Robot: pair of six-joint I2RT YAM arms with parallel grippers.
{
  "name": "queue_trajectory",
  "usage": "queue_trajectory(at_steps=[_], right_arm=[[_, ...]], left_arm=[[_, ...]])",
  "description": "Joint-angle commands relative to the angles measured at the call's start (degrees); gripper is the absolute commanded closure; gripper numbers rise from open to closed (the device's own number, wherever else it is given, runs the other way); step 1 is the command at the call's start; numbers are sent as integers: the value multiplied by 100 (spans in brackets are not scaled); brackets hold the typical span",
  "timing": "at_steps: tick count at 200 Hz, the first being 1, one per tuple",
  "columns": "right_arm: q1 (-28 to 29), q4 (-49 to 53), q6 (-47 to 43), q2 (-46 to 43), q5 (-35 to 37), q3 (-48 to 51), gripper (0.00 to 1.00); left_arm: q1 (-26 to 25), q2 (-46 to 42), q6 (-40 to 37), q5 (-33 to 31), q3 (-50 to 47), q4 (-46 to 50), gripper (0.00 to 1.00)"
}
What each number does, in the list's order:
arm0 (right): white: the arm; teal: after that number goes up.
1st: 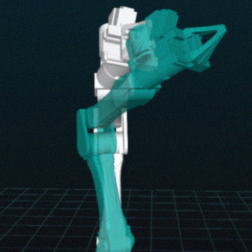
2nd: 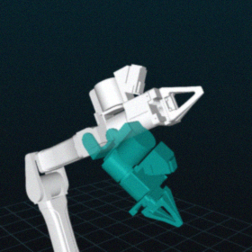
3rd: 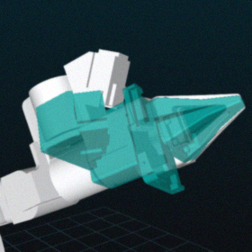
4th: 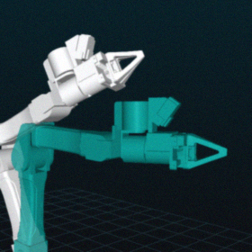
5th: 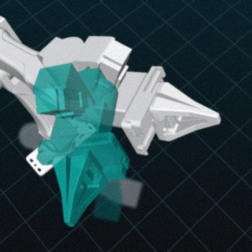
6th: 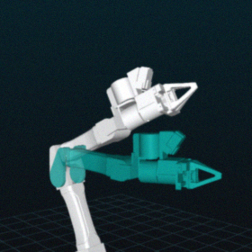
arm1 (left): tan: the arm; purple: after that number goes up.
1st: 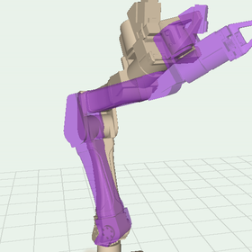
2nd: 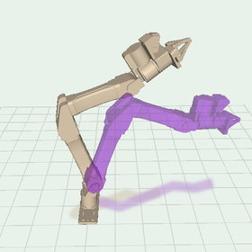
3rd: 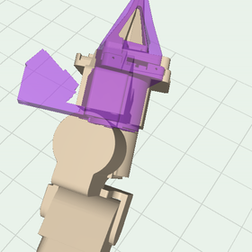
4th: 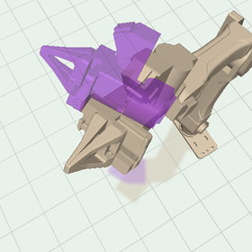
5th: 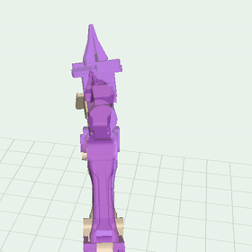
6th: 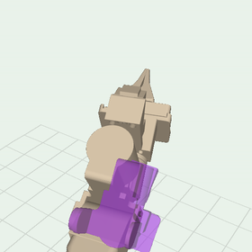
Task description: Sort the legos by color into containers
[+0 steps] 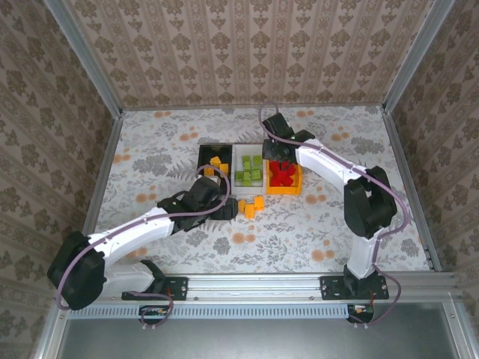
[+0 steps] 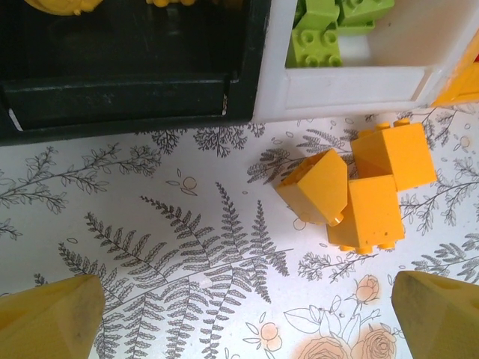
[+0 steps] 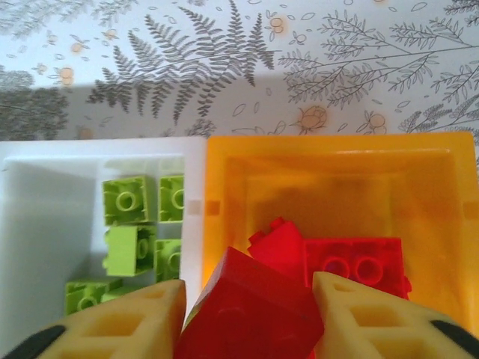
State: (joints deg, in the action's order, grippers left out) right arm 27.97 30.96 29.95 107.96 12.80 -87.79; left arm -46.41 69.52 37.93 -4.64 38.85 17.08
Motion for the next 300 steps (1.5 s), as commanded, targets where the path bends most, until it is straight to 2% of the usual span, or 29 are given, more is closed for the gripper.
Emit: queue_trajectory(at_steps=[1, 23, 39, 111, 143, 199, 253, 300], right_arm=[[-46, 448, -112, 188, 237, -356, 47], [-46, 377, -104, 28, 182, -333, 31], [-46, 307, -79, -231, 129, -201, 26], [41, -291, 186, -1604, -278, 1410, 26], [35, -301, 173, -1981, -213, 1835, 26], [-53, -316, 178, -2266, -201, 2028, 25], [-89, -327, 177, -2366, -210, 2020, 25], [-116, -323, 164, -2503, -207, 2072, 25]], left_arm=[[-12, 185, -106, 95, 147, -4, 0], [-68, 378, -259, 100, 290, -29, 1], [-130, 575, -383, 120, 439, -28, 3], [-583, 1712, -910, -6, 1163, -186, 19], [-751, 2089, -1123, 25, 1481, -216, 20], [-1253, 2476, -1086, -482, 1724, 468, 27], [-1445, 2859, -1190, -717, 1781, 214, 37], [-1481, 3211, -1341, -967, 1990, 181, 40]])
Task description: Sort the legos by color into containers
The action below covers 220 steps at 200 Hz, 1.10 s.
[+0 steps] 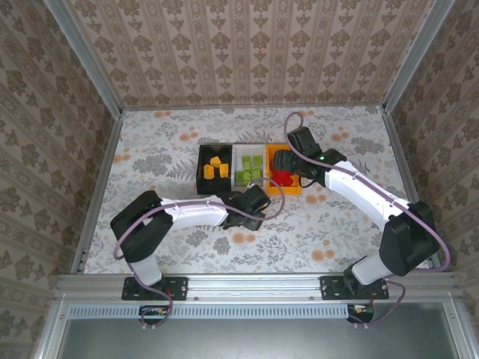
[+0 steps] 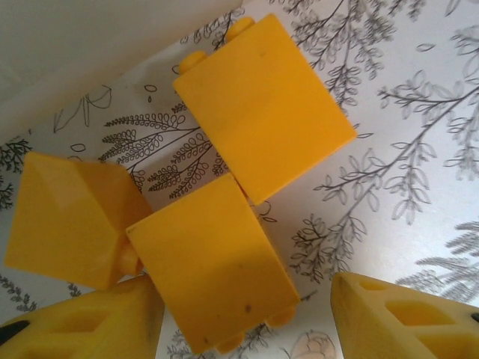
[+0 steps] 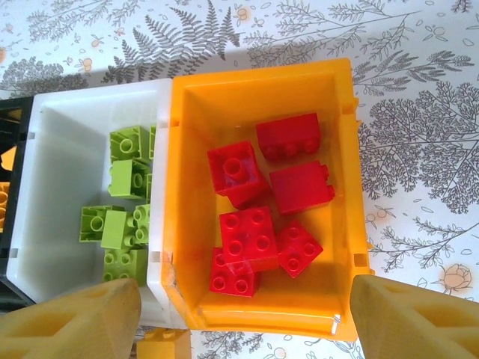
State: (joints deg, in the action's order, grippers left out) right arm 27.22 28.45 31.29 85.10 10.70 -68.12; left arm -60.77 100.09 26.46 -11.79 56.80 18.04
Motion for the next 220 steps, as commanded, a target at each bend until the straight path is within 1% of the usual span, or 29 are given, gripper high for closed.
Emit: queue_trajectory(at_steps=[1, 39, 62, 82, 108, 151, 167, 187, 203, 220], right_arm=[[-42, -70, 33, -219, 2, 105, 25], [-65, -107, 35, -251, -7, 162, 25], [-77, -137, 35, -240, -13, 176, 25], [-83, -152, 45, -239, -20, 193, 25], [-103, -146, 53, -257, -27, 226, 25], [-102, -213, 88, -347, -92, 383, 25], [-103, -249, 106, -427, -95, 477, 25], [-102, -259, 127, -493, -111, 565, 25], [-103, -260, 132, -494, -129, 631, 25], [-102, -257, 147, -494, -134, 693, 25]], left_arm=[[-47, 165, -194, -253, 202, 85, 41], [-81, 192, -136, -357, 151, 85, 55], [-124, 86, -119, -334, 47, 42, 62], [-176, -22, -67, -308, -36, 68, 66], [-289, -410, 107, -336, -218, 199, 67], [-315, -1586, 483, -255, -574, 502, 67], [-89, -1894, 588, -211, -479, 894, 68], [369, -2235, 472, -197, -393, 1005, 69], [930, -2366, 366, -201, -246, 964, 68], [1512, -2263, 311, -178, -66, 741, 67]])
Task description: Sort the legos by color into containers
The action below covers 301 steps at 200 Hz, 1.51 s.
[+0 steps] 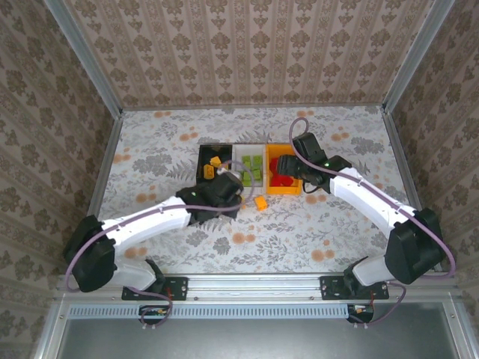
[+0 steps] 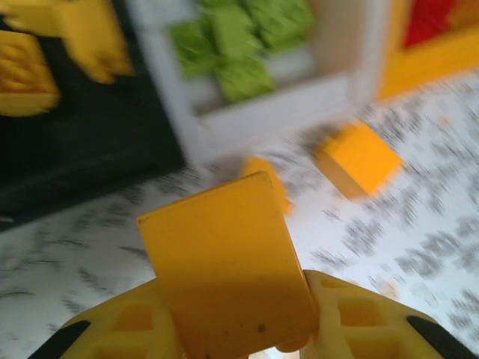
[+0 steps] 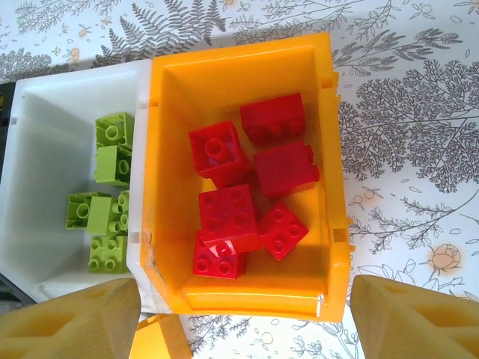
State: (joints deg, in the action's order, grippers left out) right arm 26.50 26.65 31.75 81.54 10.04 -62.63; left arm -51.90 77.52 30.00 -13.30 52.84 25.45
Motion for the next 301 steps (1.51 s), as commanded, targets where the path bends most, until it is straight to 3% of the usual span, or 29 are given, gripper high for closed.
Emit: queue_trajectory(at_steps=[1, 34, 68, 87, 106, 126, 188, 239, 301], right_arm=[[-30, -79, 102, -142, -71, 145, 25], [-30, -59, 139, -330, -152, 270, 25], [-7, -62, 165, -501, -196, 518, 25], [-11, -52, 174, -601, -187, 627, 25], [-11, -29, 183, -680, -205, 673, 25], [-13, -3, 183, -750, -205, 672, 24], [-12, 0, 157, -845, -301, 721, 24], [-13, -75, 200, -844, -319, 863, 24], [-13, 41, 139, -918, -277, 746, 24]], left_arm=[[662, 2, -45, -30, 340, -16, 67], [1520, 920, -162, 167, 1000, -250, 67], [2017, 1741, -166, 410, 1529, -402, 65], [2087, 2083, -139, 547, 1761, -409, 57], [2062, 2174, -109, 676, 1844, -410, 41], [1937, 1964, -89, 706, 1791, -422, 27], [910, 576, -175, 459, 1023, -158, 10], [-106, 381, -15, 135, 62, -457, 8], [-220, 1401, -68, -141, -10, -1165, 16]])
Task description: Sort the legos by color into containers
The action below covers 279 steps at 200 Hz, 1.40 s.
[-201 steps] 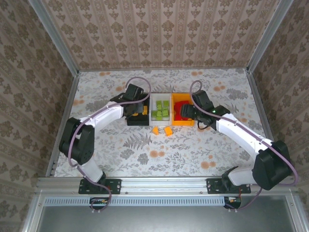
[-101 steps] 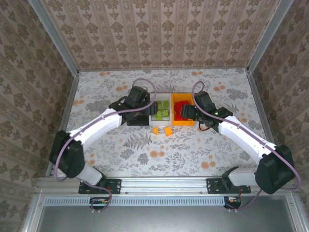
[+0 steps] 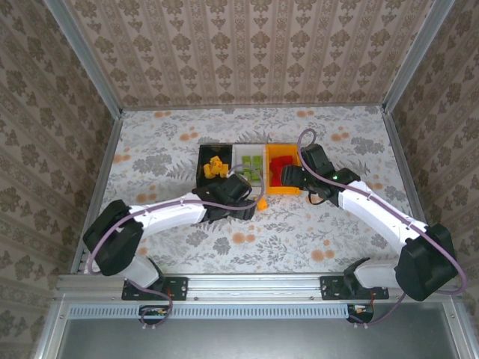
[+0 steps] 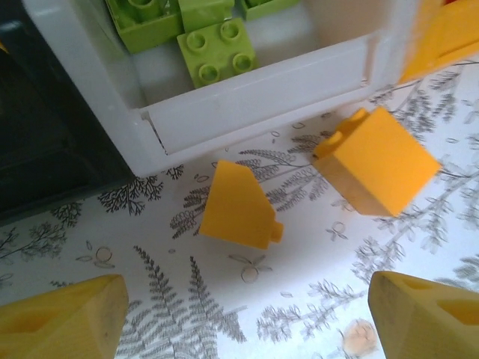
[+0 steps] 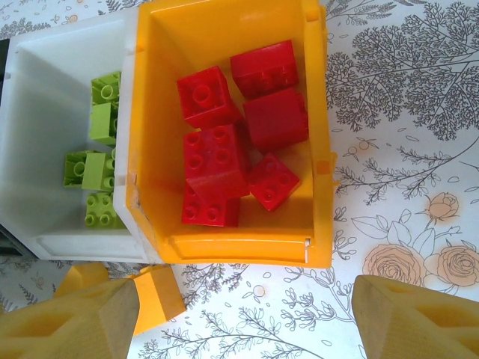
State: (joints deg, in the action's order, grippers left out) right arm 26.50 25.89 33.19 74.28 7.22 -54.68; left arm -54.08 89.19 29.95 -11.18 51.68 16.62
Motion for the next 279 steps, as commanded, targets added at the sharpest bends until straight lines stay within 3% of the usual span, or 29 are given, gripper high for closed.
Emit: queue_trajectory(at_steps=[1, 39, 95, 122, 160, 200, 233, 279], right_arm=[[-9, 118, -6, -193, 6, -46, 24], [-13, 151, -13, -312, 7, -28, 24], [-20, 191, -27, -467, 24, -46, 24], [-22, 232, -32, -501, 47, -50, 24], [-22, 248, -32, -554, 69, -52, 24], [-16, 200, -5, -599, 14, -13, 24], [-22, 130, 21, -593, -37, 59, 24], [-22, 116, 21, -503, -51, 138, 24]], left_arm=[[5, 254, -66, -360, 110, -282, 16], [217, 735, -121, -386, 246, -338, 27], [260, 1155, -296, -360, 433, -575, 35], [249, 1215, -282, -298, 484, -560, 51], [101, 790, -95, -316, 321, -261, 65], [24, -452, 103, -538, 218, 361, 67], [592, -718, -135, -781, 726, 922, 66], [1673, 214, -296, -610, 1491, 795, 67]])
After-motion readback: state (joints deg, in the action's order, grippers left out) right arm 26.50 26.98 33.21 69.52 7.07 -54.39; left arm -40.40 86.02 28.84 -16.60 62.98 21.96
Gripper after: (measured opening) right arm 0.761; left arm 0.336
